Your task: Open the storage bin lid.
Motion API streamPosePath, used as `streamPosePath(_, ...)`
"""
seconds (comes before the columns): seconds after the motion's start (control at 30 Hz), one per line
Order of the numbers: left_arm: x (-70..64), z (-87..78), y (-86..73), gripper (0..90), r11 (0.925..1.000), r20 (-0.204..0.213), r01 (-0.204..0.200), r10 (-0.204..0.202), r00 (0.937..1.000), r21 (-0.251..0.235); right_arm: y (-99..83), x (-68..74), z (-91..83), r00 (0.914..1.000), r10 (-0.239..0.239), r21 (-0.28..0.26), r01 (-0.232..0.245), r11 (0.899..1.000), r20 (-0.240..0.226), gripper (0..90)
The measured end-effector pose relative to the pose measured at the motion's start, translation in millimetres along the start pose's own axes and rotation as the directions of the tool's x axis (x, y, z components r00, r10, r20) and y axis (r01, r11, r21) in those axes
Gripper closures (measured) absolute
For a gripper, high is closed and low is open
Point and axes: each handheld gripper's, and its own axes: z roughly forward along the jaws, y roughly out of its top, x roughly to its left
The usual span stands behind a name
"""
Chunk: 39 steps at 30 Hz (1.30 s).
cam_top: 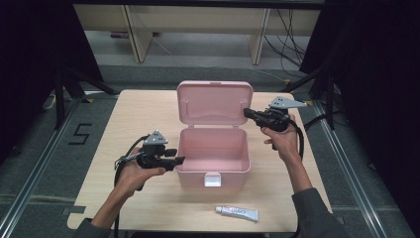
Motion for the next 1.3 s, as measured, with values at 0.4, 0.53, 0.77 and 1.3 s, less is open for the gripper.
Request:
streamPosePath(0.4,-0.6,0.5,-0.4,54.5,1.0,0.002,-0.002,0.002,1.0,0.004,-6.1,-8.3,7.8,0.9987,0.05,0.025,-0.051,0.998,0.009,90.0)
streamPosePath(0.53,-0.7,0.6,-0.4,54.5,1.0,0.001,0.001,-0.001,1.0,0.003,-8.6,-14.2,10.0,0.9989,0.041,0.022,-0.042,0.999,0.02,90.0)
streamPosePath(0.77,-1.1,0.6,-0.6,54.5,1.0,-0.004,0.001,-0.001,1.0,0.002,-14.0,-17.9,15.2,0.9984,0.031,0.057,-0.034,0.998,0.047,90.0)
streamPosePath(1.3,-1.6,0.3,-0.9,54.3,1.0,-0.011,0.002,-0.002,0.9999,0.0,-12.2,-3.8,11.7,0.9964,-0.035,0.11,0.027,0.994,0.077,87.3)
